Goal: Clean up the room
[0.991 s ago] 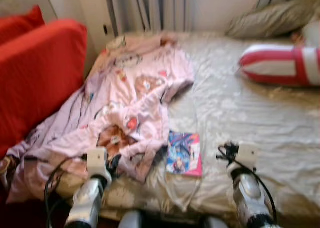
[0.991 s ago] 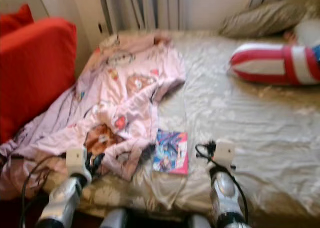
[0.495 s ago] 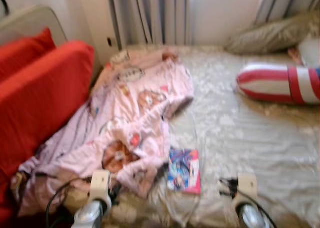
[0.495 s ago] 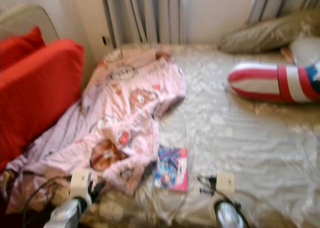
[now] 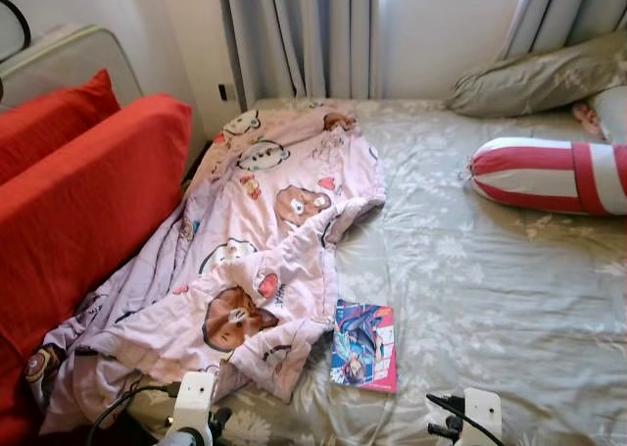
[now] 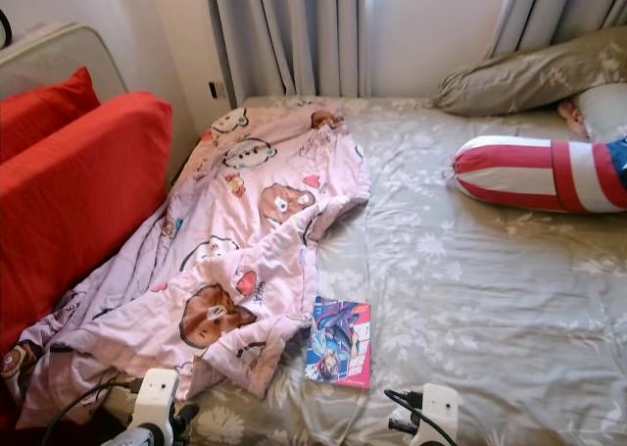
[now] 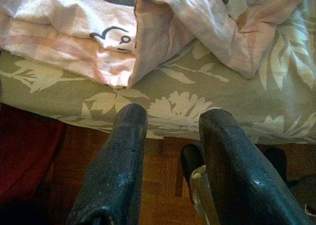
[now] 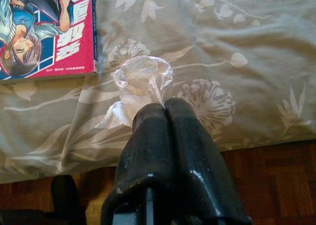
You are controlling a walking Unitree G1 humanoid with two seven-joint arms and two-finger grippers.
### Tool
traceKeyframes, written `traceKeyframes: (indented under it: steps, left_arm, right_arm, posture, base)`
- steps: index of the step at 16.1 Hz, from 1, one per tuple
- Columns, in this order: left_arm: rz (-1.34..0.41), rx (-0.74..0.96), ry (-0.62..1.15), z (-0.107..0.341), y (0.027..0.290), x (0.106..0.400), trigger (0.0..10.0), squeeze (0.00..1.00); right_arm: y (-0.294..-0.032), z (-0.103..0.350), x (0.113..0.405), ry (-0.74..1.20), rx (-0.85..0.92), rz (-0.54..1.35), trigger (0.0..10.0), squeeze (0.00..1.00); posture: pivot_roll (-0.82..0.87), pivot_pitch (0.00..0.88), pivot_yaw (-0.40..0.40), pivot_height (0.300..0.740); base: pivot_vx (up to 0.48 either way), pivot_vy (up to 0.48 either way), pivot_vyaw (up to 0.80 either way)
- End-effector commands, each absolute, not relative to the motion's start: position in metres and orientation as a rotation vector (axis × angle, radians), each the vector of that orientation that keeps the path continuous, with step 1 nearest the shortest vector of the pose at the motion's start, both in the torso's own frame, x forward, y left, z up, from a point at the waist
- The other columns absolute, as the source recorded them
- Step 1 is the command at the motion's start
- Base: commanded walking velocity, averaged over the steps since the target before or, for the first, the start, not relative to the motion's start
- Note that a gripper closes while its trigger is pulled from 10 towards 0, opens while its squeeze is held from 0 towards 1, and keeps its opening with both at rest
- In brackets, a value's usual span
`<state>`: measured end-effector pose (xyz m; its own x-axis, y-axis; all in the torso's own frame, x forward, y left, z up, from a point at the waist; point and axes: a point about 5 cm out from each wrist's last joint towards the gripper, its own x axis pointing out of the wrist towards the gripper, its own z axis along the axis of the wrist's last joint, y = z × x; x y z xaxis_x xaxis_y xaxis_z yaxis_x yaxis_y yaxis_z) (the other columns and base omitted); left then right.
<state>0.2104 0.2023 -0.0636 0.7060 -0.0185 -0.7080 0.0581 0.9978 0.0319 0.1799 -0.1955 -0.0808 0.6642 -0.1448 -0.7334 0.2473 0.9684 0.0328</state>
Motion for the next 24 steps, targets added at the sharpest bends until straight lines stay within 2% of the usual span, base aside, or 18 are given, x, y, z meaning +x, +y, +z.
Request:
traceKeyframes:
  steps: [1, 7, 16, 20, 24]
  left_arm:
    - [-0.037, 0.054, 0.812, -0.066, 0.202, 0.207, 10.0, 0.0]
    - [-0.057, 0.06, 0.848, -0.072, 0.195, 0.2, 10.0, 0.0]
    - [-0.024, 0.061, 0.888, -0.077, 0.205, 0.187, 10.0, 0.0]
    - [-0.036, 0.059, 0.904, -0.08, 0.201, 0.182, 10.0, 0.0]
    - [-0.033, 0.048, 0.884, -0.077, 0.197, 0.19, 10.0, 0.0]
  right_arm:
    - [-0.195, -0.084, 0.174, 0.833, 0.148, -0.23, 10.0, 0.0]
    - [-0.197, -0.085, 0.172, 0.839, 0.176, -0.246, 10.0, 0.0]
    - [-0.189, -0.087, 0.169, 0.858, 0.176, -0.205, 10.0, 0.0]
    - [-0.186, -0.091, 0.162, 0.885, 0.155, -0.179, 10.0, 0.0]
    - [-0.189, -0.085, 0.174, 0.855, 0.153, -0.177, 10.0, 0.0]
  posture:
    - [0.02, 0.0, 0.035, 0.74]
    - [0.03, 0.0, 0.022, 0.74]
    - [0.01, 0.0, 0.028, 0.74]
    - [0.02, 0.0, 0.027, 0.74]
    - [0.0, 0.0, 0.019, 0.74]
  base:
    - [0.0, 0.0, 0.0]
    - [0.0, 0.0, 0.0]
    - [0.0, 0.0, 0.0]
    - [0.0, 0.0, 0.76]
    - [0.0, 0.0, 0.8]
